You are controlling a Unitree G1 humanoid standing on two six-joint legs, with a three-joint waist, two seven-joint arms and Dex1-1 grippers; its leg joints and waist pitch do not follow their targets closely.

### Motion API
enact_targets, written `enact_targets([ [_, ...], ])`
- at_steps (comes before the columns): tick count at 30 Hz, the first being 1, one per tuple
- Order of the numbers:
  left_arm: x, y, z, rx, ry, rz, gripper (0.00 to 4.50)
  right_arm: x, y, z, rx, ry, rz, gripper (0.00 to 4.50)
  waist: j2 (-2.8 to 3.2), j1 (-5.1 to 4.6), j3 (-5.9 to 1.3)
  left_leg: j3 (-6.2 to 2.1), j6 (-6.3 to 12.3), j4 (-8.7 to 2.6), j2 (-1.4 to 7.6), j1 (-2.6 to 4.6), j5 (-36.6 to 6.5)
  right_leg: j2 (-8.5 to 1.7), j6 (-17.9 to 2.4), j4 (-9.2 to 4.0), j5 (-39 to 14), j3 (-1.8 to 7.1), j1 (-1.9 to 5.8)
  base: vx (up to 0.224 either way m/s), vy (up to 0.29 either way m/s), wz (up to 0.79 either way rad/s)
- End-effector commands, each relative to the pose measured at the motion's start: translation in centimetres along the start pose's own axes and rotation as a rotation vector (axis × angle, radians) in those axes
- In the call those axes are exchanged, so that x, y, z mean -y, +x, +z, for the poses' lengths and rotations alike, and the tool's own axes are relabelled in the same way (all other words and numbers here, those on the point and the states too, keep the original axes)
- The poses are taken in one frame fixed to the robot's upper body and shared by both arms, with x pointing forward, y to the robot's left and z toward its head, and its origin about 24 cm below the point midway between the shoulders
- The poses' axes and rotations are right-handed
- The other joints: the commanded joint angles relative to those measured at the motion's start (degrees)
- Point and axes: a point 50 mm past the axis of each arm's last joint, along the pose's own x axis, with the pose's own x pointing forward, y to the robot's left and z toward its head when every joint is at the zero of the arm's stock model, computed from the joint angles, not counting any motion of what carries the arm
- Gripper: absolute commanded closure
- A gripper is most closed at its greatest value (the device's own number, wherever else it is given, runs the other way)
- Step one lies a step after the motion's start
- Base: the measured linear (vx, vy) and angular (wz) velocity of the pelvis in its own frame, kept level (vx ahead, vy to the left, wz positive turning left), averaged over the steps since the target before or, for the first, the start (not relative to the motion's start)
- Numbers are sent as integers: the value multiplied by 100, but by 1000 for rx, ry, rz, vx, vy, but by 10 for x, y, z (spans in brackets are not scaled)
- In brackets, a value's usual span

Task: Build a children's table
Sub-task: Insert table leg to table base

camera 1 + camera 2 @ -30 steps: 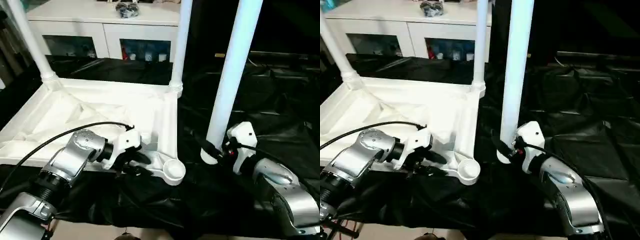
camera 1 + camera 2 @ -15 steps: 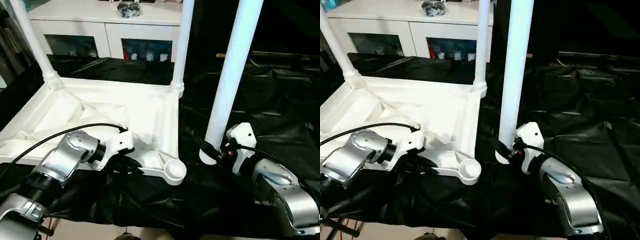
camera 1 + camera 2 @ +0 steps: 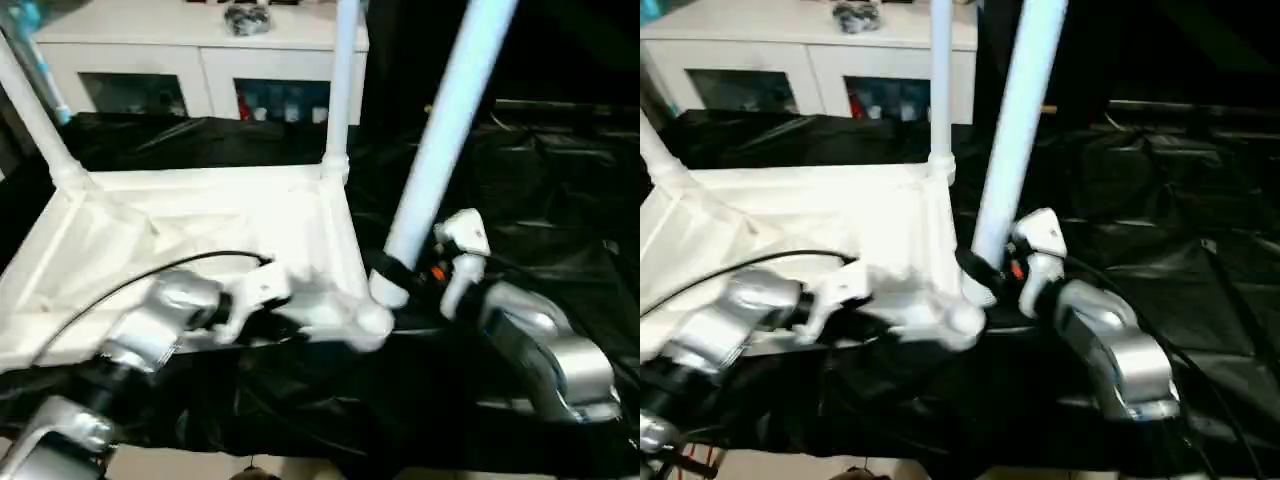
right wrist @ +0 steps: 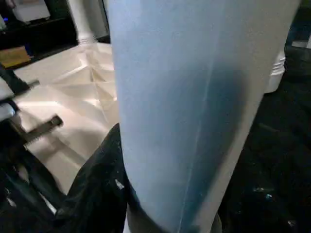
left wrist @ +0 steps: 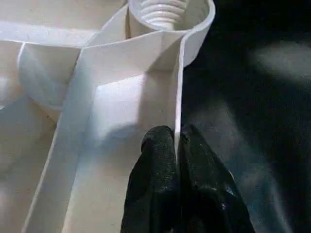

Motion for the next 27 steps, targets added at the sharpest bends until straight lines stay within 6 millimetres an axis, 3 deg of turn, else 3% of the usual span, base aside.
enact_targets([
  [1, -6, 2, 0, 23, -65, 82, 450, 7, 2, 1, -1, -6, -35, 260, -24, 15, -298, -197, -199, -507, 488, 219, -1661, -366, -1491, -470, -806, 180, 118, 0, 0, 0],
  [3, -7, 6, 3, 28, -68, 91, 450, 9, 5, 0, -15, -3, -26, 260, -73, 31, -309, -187, -126, -495, 479, 182, -1473, -378, -1428, -468, -749, 184, 147, 0, 0, 0],
  [9, -3, 16, 6, 11, -63, 84, 450, 13, 10, -1, -52, -9, 12, 260, -81, 47, -322, -174, 140, -466, 475, 154, -1062, -367, -1442, -451, -392, 168, 160, 0, 0, 0],
  [14, -3, 17, 8, 36, -78, 91, 450, 16, 10, -4, -76, -10, 17, 260, -59, 47, -321, -179, 120, -484, 492, 172, -1186, -358, -1440, -462, -500, 165, 146, 0, 0, 0],
  [17, -3, 17, 6, 40, -88, 97, 450, 14, 9, -8, -121, -3, 46, 260, -95, 48, -310, -171, 138, -486, 491, 165, -1223, -366, -1427, -479, -564, 170, 154, 0, 0, 0],
  [27, -4, 15, 7, 61, -92, 108, 450, 16, 5, -5, -155, -25, 55, 260, -101, 33, -305, -171, 134, -490, 496, 165, -1244, -373, -1357, -506, -805, 179, 130, 0, 0, 0],
])
